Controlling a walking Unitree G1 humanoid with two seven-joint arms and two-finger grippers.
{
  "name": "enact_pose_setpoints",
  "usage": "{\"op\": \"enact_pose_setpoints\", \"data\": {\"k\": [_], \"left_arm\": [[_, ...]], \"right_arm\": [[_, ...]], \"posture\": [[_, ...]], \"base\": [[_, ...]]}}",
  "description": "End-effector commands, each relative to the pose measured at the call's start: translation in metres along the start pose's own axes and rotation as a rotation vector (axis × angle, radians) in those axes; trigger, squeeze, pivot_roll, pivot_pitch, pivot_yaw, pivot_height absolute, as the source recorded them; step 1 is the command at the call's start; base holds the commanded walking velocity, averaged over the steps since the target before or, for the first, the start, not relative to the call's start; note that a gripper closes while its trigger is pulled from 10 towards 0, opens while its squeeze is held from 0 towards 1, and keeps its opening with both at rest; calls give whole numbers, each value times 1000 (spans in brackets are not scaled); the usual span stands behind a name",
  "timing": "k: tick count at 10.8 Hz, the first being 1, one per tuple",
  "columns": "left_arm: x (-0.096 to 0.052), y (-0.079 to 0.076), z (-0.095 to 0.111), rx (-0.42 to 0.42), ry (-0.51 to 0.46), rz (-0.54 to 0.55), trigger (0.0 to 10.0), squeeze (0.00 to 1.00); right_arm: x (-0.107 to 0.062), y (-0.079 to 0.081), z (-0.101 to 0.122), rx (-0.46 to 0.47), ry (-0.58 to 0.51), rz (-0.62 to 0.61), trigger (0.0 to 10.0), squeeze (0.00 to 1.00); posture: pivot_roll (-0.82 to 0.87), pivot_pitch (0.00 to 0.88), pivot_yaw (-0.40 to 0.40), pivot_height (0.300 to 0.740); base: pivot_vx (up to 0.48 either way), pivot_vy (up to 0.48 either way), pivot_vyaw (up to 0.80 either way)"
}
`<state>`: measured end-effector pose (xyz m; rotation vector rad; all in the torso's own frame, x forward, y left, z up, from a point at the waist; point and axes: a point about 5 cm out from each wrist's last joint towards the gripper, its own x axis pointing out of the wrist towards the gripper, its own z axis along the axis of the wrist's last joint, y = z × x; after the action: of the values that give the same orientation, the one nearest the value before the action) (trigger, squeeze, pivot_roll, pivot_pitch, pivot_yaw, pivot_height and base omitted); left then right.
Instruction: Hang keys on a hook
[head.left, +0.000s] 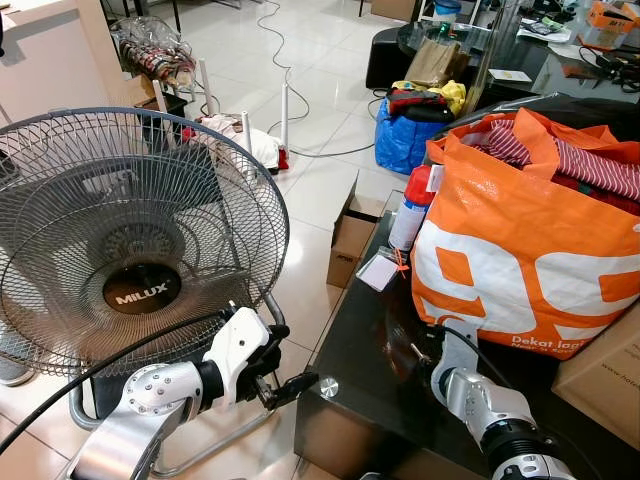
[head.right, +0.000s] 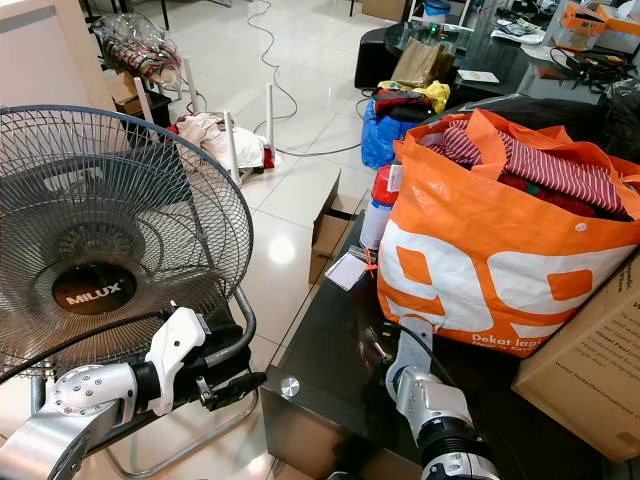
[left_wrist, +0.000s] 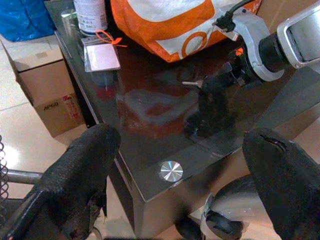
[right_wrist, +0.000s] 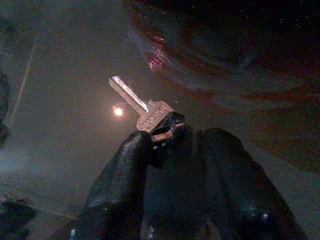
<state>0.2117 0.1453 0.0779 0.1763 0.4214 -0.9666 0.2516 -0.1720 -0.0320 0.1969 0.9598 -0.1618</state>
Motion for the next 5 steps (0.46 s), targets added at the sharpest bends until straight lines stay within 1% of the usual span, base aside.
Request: {"op": "enact_pose_setpoints", "data": {"k": [1, 5], "left_arm": [[2, 1, 5, 19, -10, -10, 10000, 0], [3, 2, 7, 29, -11, -13, 10000, 0]], "right_arm": [[0, 2, 4, 16, -5, 3, 0, 0], [1, 5, 5, 11, -15, 15, 0, 0]], "posture": [[-53, 0, -51, 740], [-53, 0, -46, 740]], "base": [[0, 0, 0], [0, 0, 0]]}}
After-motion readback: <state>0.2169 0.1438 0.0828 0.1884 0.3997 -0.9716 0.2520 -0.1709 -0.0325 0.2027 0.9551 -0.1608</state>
